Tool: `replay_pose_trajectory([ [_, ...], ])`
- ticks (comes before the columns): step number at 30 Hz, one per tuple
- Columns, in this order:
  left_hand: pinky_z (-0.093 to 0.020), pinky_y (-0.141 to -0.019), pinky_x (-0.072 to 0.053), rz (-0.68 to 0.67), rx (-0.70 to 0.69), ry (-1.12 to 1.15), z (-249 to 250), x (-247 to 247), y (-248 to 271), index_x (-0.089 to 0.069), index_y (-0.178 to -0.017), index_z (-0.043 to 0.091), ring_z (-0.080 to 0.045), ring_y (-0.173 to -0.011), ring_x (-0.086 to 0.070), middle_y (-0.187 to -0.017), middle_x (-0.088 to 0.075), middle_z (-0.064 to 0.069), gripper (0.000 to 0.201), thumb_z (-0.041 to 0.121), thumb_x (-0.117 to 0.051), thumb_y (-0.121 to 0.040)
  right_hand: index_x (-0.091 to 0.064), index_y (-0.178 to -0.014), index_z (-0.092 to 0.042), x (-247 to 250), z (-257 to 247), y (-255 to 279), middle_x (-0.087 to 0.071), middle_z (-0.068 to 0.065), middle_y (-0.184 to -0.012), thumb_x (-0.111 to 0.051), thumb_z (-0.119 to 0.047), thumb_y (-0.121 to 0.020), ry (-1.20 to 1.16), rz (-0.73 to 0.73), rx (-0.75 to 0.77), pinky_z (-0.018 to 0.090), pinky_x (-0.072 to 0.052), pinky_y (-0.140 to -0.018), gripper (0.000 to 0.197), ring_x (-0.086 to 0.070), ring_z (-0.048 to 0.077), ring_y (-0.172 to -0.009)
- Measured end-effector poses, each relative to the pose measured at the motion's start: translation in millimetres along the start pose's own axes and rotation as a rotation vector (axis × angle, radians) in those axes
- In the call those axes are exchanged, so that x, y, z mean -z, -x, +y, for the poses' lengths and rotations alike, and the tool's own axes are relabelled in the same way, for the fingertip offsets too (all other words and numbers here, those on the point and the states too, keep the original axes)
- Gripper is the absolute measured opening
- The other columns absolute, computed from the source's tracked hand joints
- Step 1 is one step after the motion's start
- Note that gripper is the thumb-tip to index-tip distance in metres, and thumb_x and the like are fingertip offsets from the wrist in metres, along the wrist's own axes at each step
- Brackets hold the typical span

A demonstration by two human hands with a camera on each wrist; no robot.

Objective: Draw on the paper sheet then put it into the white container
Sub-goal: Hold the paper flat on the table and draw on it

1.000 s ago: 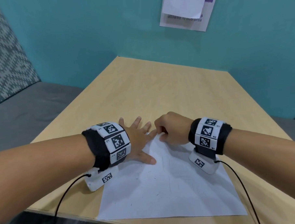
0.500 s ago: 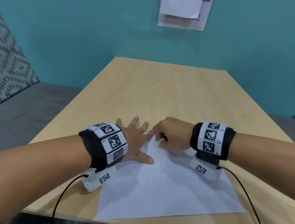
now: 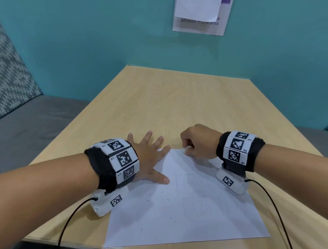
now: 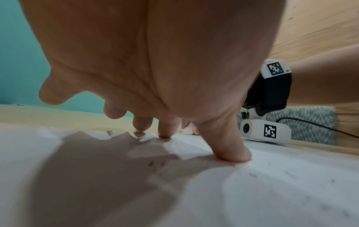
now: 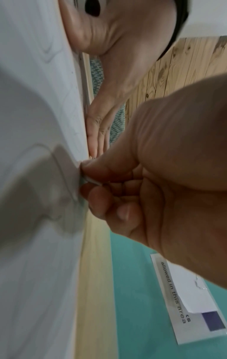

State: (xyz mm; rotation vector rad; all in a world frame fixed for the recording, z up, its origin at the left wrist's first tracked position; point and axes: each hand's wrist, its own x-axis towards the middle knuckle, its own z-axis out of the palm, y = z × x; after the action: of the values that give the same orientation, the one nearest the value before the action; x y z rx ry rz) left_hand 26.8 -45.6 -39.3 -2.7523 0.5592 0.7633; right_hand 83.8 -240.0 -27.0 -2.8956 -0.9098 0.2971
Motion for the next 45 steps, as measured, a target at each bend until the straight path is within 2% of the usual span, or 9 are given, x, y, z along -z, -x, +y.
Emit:
replay_pose_trajectory([
  [12,-0.073,-0.111,0.006,0.035,-0.075,0.073,14.6,6.2,-13.0,0.011,-0.155,0.04,-0.028,-0.147,0.03,-0.162,0.028,0.005,0.097,0.078,-0.044,-0.085,-0.053,-0.072,-0.019,-8.9,-19.6,11.4,-0.048,-0.009,-0.062,-0.063,-0.015,-0.08,0.012,-0.046,0.106,0.026,-0.039,-0.06,0.013,-0.05,0.017,-0.065],
  [16,-0.074,-0.11,0.005,0.038,-0.055,0.066,13.2,0.0,-17.3,0.021,-0.153,0.041,-0.03,-0.145,0.033,-0.161,0.032,0.004,0.104,0.084,-0.041,-0.08,-0.047,-0.063,-0.027,1.1,-9.1,-1.4,-0.053,-0.005,-0.068,-0.066,-0.019,-0.078,-0.008,-0.021,-0.036,0.029,-0.045,-0.061,0.025,-0.058,0.022,-0.071],
  [21,-0.075,-0.11,0.005,0.036,-0.058,0.086,12.7,0.7,-15.3,0.018,-0.152,0.044,-0.032,-0.144,0.034,-0.161,0.032,0.003,0.099,0.082,-0.042,-0.082,-0.054,-0.07,-0.019,-3.9,-25.6,4.1,-0.061,0.002,-0.073,-0.066,-0.019,-0.08,-0.004,-0.098,0.038,0.034,-0.052,-0.067,0.016,-0.059,0.021,-0.071],
  [24,-0.075,-0.11,0.005,0.027,-0.044,0.065,12.7,-0.3,-17.9,0.022,-0.152,0.041,-0.032,-0.145,0.034,-0.161,0.032,0.004,0.104,0.084,-0.04,-0.081,-0.05,-0.066,-0.024,5.4,-15.2,-1.4,-0.056,-0.004,-0.069,-0.067,-0.02,-0.079,-0.01,-0.045,-0.034,0.029,-0.047,-0.063,0.022,-0.057,0.02,-0.071],
  [30,-0.073,-0.111,0.004,0.019,-0.037,0.077,17.7,5.4,-10.7,-0.002,-0.157,0.039,-0.032,-0.144,0.035,-0.16,0.032,0.001,0.091,0.078,-0.042,-0.085,-0.055,-0.075,-0.022,-7.9,-36.7,19.8,-0.049,-0.01,-0.064,-0.066,-0.017,-0.08,-0.003,-0.119,0.149,0.028,-0.045,-0.062,0.013,-0.053,0.017,-0.065],
  [34,-0.075,-0.11,0.004,0.045,-0.039,0.07,14.5,-0.2,-16.3,0.018,-0.154,0.041,-0.033,-0.145,0.032,-0.162,0.03,0.002,0.102,0.084,-0.04,-0.081,-0.056,-0.074,-0.019,3.3,-11.8,8.5,-0.051,-0.008,-0.064,-0.066,-0.016,-0.079,-0.004,-0.028,0.027,0.028,-0.041,-0.06,0.012,-0.052,0.018,-0.065],
  [39,-0.074,-0.11,0.004,0.051,-0.05,0.097,14.1,1.4,-12.7,0.001,-0.157,0.041,-0.033,-0.145,0.033,-0.162,0.03,0.0,0.094,0.08,-0.042,-0.084,-0.06,-0.078,-0.016,-8.1,-31.9,22.8,-0.054,-0.006,-0.064,-0.066,-0.016,-0.079,-0.026,-0.121,0.165,0.03,-0.046,-0.062,0.006,-0.049,0.012,-0.059],
  [43,-0.075,-0.11,0.003,0.052,-0.035,0.063,13.7,-0.8,-16.5,0.019,-0.153,0.041,-0.033,-0.146,0.031,-0.162,0.029,0.001,0.103,0.085,-0.039,-0.08,-0.057,-0.075,-0.02,4.9,-6.4,6.7,-0.053,-0.008,-0.066,-0.068,-0.017,-0.078,-0.014,-0.027,0.005,0.026,-0.043,-0.061,0.012,-0.054,0.018,-0.066],
  [45,-0.075,-0.109,0.003,0.049,-0.037,0.064,12.9,-0.8,-16.0,0.019,-0.153,0.042,-0.033,-0.146,0.032,-0.162,0.029,0.001,0.103,0.084,-0.04,-0.08,-0.059,-0.075,-0.018,2.3,-10.3,9.3,-0.053,-0.008,-0.065,-0.068,-0.016,-0.078,-0.025,-0.023,0.035,0.026,-0.041,-0.059,0.01,-0.052,0.015,-0.063],
])
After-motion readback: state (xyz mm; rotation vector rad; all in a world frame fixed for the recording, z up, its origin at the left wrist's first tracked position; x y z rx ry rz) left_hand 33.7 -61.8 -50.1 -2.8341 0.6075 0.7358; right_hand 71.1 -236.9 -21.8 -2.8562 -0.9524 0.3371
